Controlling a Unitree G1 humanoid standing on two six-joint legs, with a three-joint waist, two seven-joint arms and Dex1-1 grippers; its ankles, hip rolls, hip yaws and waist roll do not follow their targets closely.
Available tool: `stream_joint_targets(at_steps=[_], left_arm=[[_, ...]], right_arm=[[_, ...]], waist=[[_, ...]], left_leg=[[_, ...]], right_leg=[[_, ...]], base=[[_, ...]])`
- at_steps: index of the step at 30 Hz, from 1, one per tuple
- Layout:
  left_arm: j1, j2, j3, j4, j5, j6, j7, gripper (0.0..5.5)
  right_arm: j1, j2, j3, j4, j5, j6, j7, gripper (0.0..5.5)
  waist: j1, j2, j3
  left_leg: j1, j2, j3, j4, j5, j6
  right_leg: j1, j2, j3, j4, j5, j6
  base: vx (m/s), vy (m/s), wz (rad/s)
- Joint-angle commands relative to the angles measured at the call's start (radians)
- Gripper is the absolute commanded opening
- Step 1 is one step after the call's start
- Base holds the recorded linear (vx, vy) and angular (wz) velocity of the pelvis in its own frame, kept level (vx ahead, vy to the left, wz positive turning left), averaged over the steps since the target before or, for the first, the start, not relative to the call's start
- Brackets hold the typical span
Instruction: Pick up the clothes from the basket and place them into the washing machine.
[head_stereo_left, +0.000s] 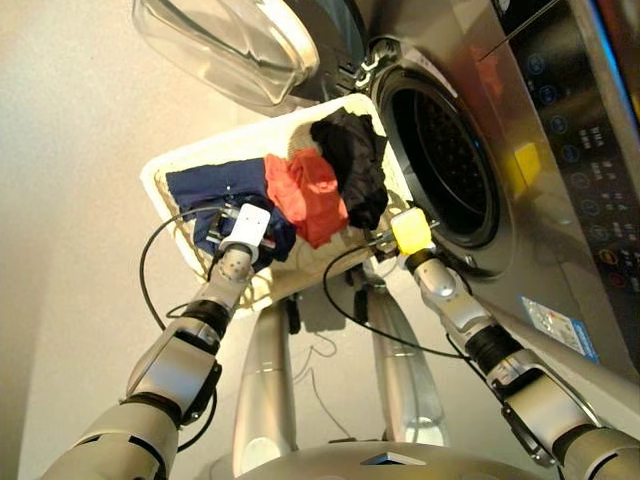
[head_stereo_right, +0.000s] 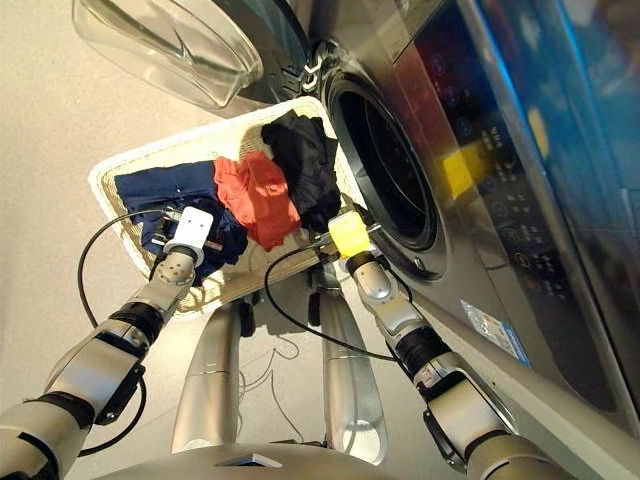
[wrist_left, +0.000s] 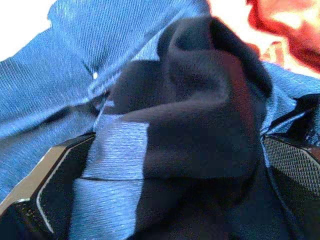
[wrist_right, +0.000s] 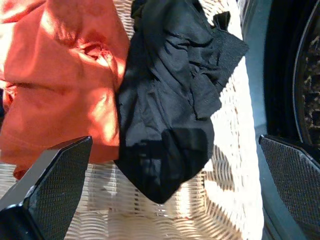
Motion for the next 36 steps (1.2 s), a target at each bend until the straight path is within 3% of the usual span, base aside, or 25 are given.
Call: stream_joint_targets(at_steps=[1, 9, 17, 21, 24, 25, 36], left_arm=[[0.028, -0.002, 0.034, 0.023, -0.032, -0.022, 0.029, 0.00], [0.089, -0.036, 0.042, 0.016, -0.067, -0.043, 0.000, 0.00], [0.236, -0.090, 0.049, -0.176, -0.242, -0.106, -0.089, 0.00], [0.345, -0.105, 0.038, -0.414, -0.392, -0.136, -0.172, 0.00], [0.404, -0.091, 0.023, -0.568, -0.466, -0.134, -0.229, 0.00], [0.414, -0.082, 0.018, -0.613, -0.479, -0.131, -0.239, 0.00], [0.387, -0.088, -0.035, -0.838, -0.670, -0.097, -0.273, 0.00]], right_arm=[[0.044, 0.006, 0.013, -0.073, 0.013, -0.074, -0.012, 5.50], [0.080, 0.010, 0.003, -0.029, 0.004, -0.070, 0.008, 5.50], [0.081, 0.014, 0.023, 0.100, -0.069, -0.034, 0.019, 5.50], [0.068, -0.008, 0.064, 0.128, -0.200, -0.015, 0.013, 5.50], [0.043, -0.033, 0.109, 0.114, -0.289, -0.011, 0.019, 5.50], [0.031, -0.040, 0.126, 0.101, -0.322, -0.012, 0.020, 5.50], [-0.142, -0.111, 0.280, -0.068, -0.625, -0.021, -0.012, 5.50]], waist=[[0.003, 0.027, -0.071], [0.015, 0.037, -0.107], [0.054, 0.057, -0.119], [0.084, 0.074, -0.114], [0.095, 0.084, -0.110], [0.096, 0.082, -0.106], [0.116, 0.104, -0.108]], left_leg=[[-0.012, -0.001, -0.006, 0.016, -0.048, 0.002], [0.033, -0.012, -0.010, -0.049, -0.027, -0.001], [0.172, -0.026, -0.001, -0.150, 0.002, -0.003], [0.261, -0.044, -0.007, -0.208, 0.020, -0.005], [0.314, -0.053, -0.009, -0.234, 0.028, -0.005], [0.314, -0.057, -0.003, -0.249, 0.061, 0.000], [0.377, -0.067, 0.001, -0.269, 0.064, 0.006]], right_leg=[[0.024, 0.013, -0.010, 0.014, -0.041, 0.061], [0.051, 0.009, -0.014, -0.029, -0.023, 0.063], [0.177, 0.007, -0.009, -0.108, -0.001, 0.065], [0.266, 0.000, -0.020, -0.152, 0.004, 0.069], [0.316, -0.002, -0.017, -0.176, 0.010, 0.070], [0.321, -0.008, -0.021, -0.194, 0.038, 0.063], [0.380, -0.007, -0.011, -0.214, 0.033, 0.061]], base=[[0.000, 0.000, 0.000], [0.000, 0.000, 0.000], [0.000, 0.000, 0.000], [0.003, -0.015, 0.019], [-0.028, -0.011, 0.025], [-0.097, -0.026, 0.056], [-0.009, -0.002, 0.007]])
